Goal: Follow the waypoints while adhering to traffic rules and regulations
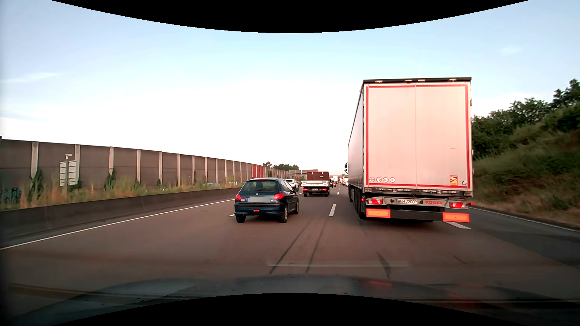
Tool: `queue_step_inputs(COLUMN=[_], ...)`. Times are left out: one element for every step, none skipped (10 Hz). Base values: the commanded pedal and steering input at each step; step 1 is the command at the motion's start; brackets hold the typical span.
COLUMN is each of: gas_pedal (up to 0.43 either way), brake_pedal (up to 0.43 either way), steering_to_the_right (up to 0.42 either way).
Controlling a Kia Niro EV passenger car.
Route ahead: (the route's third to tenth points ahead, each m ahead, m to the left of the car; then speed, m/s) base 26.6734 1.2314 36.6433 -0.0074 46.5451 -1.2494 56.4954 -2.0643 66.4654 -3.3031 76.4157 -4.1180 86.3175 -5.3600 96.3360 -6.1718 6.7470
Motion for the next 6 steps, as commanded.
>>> queue_step_inputs(gas_pedal=[0.079, 0.079, 0.079, 0.079, 0.079, 0.079], brake_pedal=[0.0, 0.0, 0.0, 0.0, 0.0, 0.0], steering_to_the_right=[-0.002, 0.003, 0.006, 0.007, 0.008, 0.01])
